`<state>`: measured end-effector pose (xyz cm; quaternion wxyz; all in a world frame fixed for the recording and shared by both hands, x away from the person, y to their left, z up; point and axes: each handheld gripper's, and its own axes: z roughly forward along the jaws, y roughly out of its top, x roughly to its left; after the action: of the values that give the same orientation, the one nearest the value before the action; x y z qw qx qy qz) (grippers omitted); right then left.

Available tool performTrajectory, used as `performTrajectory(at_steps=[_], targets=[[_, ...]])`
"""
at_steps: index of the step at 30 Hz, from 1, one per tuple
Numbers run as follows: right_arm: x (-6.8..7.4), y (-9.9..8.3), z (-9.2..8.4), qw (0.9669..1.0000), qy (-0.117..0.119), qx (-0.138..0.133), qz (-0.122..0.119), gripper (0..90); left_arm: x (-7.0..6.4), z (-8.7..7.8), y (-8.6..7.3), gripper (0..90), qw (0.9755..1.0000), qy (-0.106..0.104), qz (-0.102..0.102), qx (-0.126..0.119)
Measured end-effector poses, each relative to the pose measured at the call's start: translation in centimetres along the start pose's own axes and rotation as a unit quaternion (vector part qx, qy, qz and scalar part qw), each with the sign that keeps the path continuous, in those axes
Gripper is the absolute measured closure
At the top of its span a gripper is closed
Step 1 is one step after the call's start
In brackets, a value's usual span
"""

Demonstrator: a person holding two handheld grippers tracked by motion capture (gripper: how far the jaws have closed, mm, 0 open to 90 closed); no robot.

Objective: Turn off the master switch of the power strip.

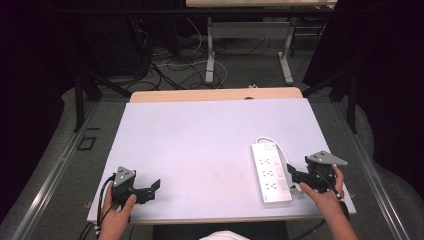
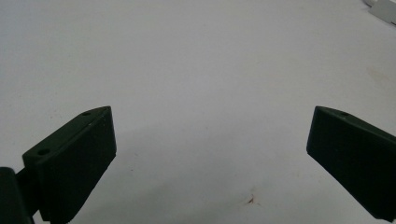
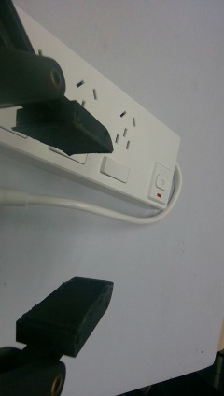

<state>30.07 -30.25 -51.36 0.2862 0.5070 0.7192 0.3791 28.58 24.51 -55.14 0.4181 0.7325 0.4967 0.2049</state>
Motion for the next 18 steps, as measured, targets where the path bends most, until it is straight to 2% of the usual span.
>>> performTrajectory(at_steps=[4,5,15,18], targets=[[0.0,0.1,0.1,1.0,0.003,0.004,-0.005,33.0,0.0,0.0,0.0,1.4,1.0,0.0,-0.001,0.0],[-0.1,0.2,0.1,0.9999,0.008,0.01,-0.003,33.0,0.0,0.0,0.0,1.4,1.0,0.0,-0.001,0.0],[0.1,0.9,0.4,0.9999,0.001,0.006,-0.013,32.8,0.0,0.0,0.0,1.4,1.0,-0.001,-0.002,0.0],[0.2,1.2,0.3,0.9999,0.006,0.012,-0.002,32.8,0.0,0.1,0.0,1.4,1.0,-0.001,-0.002,0.0]])
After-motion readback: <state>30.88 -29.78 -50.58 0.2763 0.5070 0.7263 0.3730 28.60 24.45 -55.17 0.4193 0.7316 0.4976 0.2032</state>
